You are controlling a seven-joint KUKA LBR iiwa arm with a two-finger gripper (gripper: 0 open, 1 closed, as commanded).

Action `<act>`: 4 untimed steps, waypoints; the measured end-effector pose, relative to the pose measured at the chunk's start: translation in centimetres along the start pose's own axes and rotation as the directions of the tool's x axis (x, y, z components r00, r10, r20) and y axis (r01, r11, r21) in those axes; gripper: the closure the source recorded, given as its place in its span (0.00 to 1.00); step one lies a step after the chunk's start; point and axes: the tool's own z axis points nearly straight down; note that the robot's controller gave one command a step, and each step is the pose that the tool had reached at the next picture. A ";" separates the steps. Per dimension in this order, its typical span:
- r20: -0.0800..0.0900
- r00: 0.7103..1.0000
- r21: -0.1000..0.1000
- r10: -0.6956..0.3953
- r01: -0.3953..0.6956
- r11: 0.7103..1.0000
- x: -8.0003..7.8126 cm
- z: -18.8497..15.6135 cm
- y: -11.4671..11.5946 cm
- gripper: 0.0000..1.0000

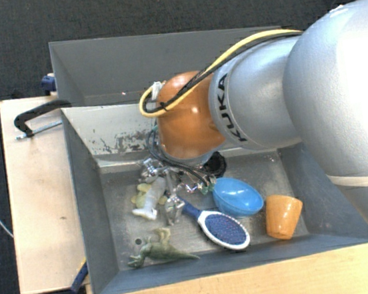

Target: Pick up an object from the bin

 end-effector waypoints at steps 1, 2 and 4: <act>0.001 1.000 -0.002 -0.021 0.021 1.000 -1.8 0.0 5.0 0.00; 0.001 1.000 -0.001 -0.016 0.016 1.000 -1.8 -0.1 4.7 1.00; -0.007 0.958 -0.002 -0.287 0.287 0.958 -3.2 -9.3 5.1 1.00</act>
Offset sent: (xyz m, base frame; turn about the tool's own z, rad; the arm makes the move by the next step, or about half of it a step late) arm -0.0051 0.0482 -0.0012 -0.0162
